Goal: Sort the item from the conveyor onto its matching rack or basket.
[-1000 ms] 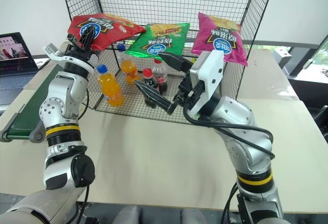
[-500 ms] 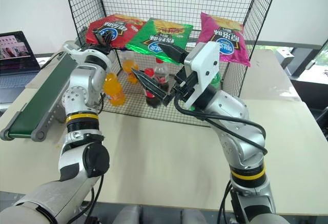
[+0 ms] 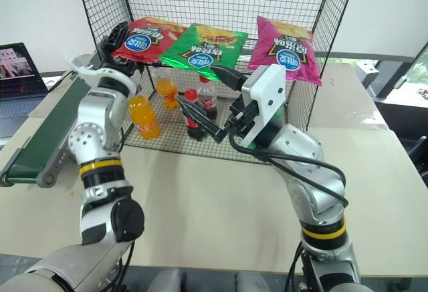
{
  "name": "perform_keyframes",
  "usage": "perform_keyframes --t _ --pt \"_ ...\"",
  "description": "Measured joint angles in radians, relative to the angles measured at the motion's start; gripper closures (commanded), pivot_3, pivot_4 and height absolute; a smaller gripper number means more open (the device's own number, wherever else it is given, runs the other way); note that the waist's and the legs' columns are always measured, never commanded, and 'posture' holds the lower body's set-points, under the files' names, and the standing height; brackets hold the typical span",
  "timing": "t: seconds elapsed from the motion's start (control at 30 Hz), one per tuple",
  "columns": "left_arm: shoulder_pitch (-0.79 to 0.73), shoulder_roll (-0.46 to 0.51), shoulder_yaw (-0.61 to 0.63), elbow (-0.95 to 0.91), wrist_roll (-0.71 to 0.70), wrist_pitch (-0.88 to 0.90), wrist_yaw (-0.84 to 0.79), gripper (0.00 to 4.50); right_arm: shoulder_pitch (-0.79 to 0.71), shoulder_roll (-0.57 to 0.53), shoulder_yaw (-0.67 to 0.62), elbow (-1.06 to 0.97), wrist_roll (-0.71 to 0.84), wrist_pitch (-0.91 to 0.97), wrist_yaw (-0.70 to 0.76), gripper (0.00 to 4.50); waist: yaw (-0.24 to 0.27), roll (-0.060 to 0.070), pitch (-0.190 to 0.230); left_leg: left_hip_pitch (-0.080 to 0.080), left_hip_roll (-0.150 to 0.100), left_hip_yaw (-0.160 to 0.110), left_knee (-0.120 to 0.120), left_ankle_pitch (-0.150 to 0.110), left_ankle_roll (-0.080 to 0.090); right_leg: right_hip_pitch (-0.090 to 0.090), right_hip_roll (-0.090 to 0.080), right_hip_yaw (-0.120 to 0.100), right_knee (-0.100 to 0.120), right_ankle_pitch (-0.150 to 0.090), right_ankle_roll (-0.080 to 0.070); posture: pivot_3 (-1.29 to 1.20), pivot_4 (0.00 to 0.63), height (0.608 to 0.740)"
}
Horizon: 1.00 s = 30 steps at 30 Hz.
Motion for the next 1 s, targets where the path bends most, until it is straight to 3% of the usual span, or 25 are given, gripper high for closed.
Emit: perform_keyframes --t 0.23,0.3,0.37,0.47,0.53,0.6,0.73,1.0 --pt "0.242 0.134 -0.013 -0.248 -0.14 0.131 0.112 0.05 0.104 0.0 0.012 -0.003 -0.026 -0.026 0.013 0.0 0.005 0.0 0.0 -0.001 0.0 0.0 0.0 0.001 -0.001 0.0 0.0 0.0 0.0 0.0 0.0 0.0 0.15 0.74" --pt "0.373 0.28 -0.061 -0.344 -0.135 0.231 0.042 0.05 0.175 -0.003 0.008 -0.025 -0.033 -0.027 0.0 0.0 -0.002 0.0 0.0 0.001 0.0 0.0 -0.002 0.001 -0.001 0.0 0.0 0.0 0.0 0.0 0.0 0.0 0.15 0.74" --pt "0.51 0.428 -0.126 -0.421 -0.023 0.291 -0.065 0.05 0.266 -0.002 0.005 -0.029 -0.069 -0.026 -0.036 0.0 -0.004 0.001 0.0 0.002 0.0 0.0 -0.004 0.001 -0.002 -0.001 0.0 0.0 -0.001 -0.001 -0.001 0.0 0.15 0.74" --pt "0.662 0.544 -0.248 -0.466 0.214 0.284 -0.207 0.05 0.377 -0.005 0.007 -0.024 -0.134 -0.026 -0.085 0.0 0.002 0.002 0.002 0.003 -0.001 0.001 -0.01 0.004 -0.008 -0.002 -0.001 0.0 -0.002 -0.001 -0.001 0.0 0.15 0.74" --pt "0.752 0.626 -0.408 -0.484 0.468 0.179 -0.331 0.05 0.457 0.0 0.008 -0.02 -0.189 -0.043 -0.125 0.0 0.003 0.002 0.002 0.005 -0.001 0.001 -0.013 0.006 -0.011 -0.003 -0.001 0.0 -0.005 -0.002 -0.002 0.0 0.15 0.74" --pt "0.79 0.631 -0.501 -0.47 0.627 0.09 -0.395 0.05 0.519 0.005 0.01 0.002 -0.23 -0.05 -0.156 0.0 0.003 0.003 0.002 0.004 -0.001 0.001 -0.016 0.007 -0.012 -0.002 -0.001 0.0 -0.011 -0.004 -0.003 0.0 0.15 0.74" --pt "0.8 0.538 -0.607 -0.35 0.869 -0.105 -0.483 0.05 0.613 0.048 0.018 0.059 -0.299 -0.063 -0.225 0.0 -0.002 0.002 0.002 0.001 -0.001 0.001 -0.015 0.006 -0.01 -0.003 -0.001 0.001 -0.012 0.0 -0.002 0.0 0.15 0.74" --pt "0.747 0.452 -0.609 -0.232 1.001 -0.214 -0.594 0.05 0.633 0.068 0.014 0.055 -0.36 -0.063 -0.274 0.0 -0.003 0.002 0.002 0.001 -0.001 0.001 -0.015 0.005 -0.008 -0.002 -0.001 0.001 -0.011 0.0 -0.001 0.0 0.15 0.74"
